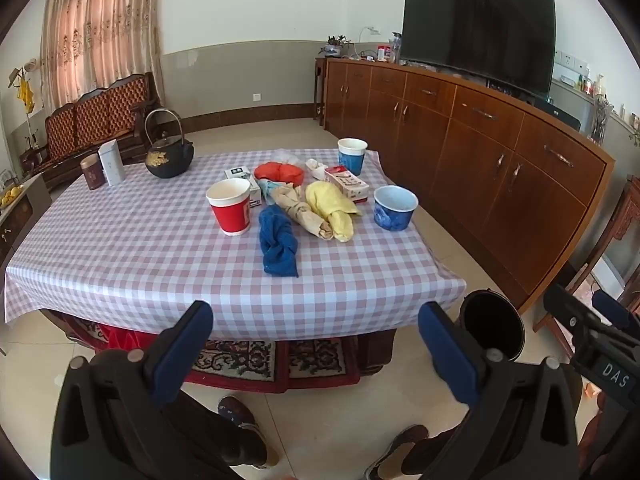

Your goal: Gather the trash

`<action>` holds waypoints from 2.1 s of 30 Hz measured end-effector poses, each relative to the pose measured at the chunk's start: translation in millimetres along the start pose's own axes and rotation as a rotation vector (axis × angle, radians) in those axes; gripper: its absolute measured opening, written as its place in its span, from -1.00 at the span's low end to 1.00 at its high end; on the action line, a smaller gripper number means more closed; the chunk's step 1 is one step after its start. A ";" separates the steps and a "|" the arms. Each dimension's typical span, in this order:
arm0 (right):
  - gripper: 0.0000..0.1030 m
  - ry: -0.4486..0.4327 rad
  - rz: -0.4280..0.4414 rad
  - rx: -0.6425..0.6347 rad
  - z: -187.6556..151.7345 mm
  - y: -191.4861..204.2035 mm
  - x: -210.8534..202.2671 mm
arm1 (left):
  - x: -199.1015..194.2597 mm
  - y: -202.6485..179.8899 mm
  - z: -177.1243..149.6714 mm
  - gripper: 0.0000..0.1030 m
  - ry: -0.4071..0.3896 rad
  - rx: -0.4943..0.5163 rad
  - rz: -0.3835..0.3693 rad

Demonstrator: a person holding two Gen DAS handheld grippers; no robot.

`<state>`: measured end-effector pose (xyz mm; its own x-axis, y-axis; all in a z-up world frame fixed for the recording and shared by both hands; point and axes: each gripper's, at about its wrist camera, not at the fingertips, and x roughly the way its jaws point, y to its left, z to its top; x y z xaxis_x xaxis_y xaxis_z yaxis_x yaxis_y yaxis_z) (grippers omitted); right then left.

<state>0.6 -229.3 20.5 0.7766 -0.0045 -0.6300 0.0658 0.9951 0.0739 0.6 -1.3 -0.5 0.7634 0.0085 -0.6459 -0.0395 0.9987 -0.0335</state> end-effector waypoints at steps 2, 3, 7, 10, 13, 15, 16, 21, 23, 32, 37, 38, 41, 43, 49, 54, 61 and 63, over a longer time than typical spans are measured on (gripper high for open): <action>1.00 0.002 0.001 0.000 -1.3 -0.7 0.0 | -1.7 1.7 -1.1 1.00 -0.002 -0.018 -0.016; 1.00 0.008 0.003 0.001 -2.0 -1.3 0.7 | -0.7 0.3 -1.1 1.00 0.006 -0.014 -0.019; 1.00 0.034 0.027 0.004 -3.9 -3.8 3.8 | 3.9 -6.4 -3.7 1.00 0.015 0.006 -0.019; 1.00 0.028 -0.020 -0.004 -5.6 -5.6 3.0 | 4.8 -8.6 -6.9 1.00 0.019 0.013 -0.019; 1.00 0.031 -0.034 -0.007 -3.6 -1.1 4.2 | 6.5 -8.9 -5.3 1.00 0.024 0.014 -0.019; 1.00 0.030 -0.038 -0.008 -3.4 -4.0 3.4 | 6.7 -9.3 -5.7 1.00 0.023 0.018 -0.022; 1.00 0.032 -0.038 -0.006 -2.6 -4.6 4.7 | 6.3 -10.2 -6.2 1.00 0.020 0.020 -0.020; 1.00 0.031 -0.031 -0.001 -2.8 -6.2 4.6 | 5.8 -10.7 -5.4 1.00 0.016 0.021 -0.020; 1.00 0.032 -0.034 -0.006 -2.6 -5.0 5.3 | 5.9 -10.2 -5.6 1.00 0.017 0.019 -0.019; 1.00 0.033 -0.033 -0.007 -2.6 -3.6 5.7 | 6.8 -9.8 -4.4 1.00 0.017 0.019 -0.016; 1.00 0.034 -0.030 -0.009 -3.0 -2.4 6.4 | 7.7 -9.4 -4.7 1.00 0.021 0.020 -0.017; 1.00 0.035 -0.031 -0.009 -2.9 -2.4 6.5 | 7.7 -9.4 -4.7 1.00 0.020 0.020 -0.016; 1.00 0.038 -0.030 -0.005 -3.5 -2.5 6.7 | 7.9 -9.2 -4.7 1.00 0.017 0.020 -0.014; 1.00 0.037 -0.030 -0.003 -3.3 -2.5 6.4 | 7.9 -9.1 -4.9 1.00 0.017 0.020 -0.015; 1.00 0.033 -0.028 -0.004 -2.9 -2.8 5.4 | 8.0 -8.7 -4.7 1.00 0.016 0.020 -0.014; 1.00 0.038 -0.026 -0.004 -3.1 -2.9 5.7 | 7.7 -7.0 -5.6 1.00 0.017 0.018 -0.015; 1.00 0.037 -0.023 -0.007 -3.7 -1.6 6.8 | 7.5 -6.4 -5.8 1.00 0.018 0.018 -0.016; 1.00 0.037 -0.021 -0.008 -4.2 -0.8 7.7 | 7.6 -5.0 -6.4 1.00 0.019 0.016 -0.016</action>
<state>3.9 -229.7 12.3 0.7516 -0.0220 -0.6593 0.0769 0.9956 0.0545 2.5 -6.5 -10.1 0.7512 -0.0078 -0.6600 -0.0171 0.9994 -0.0313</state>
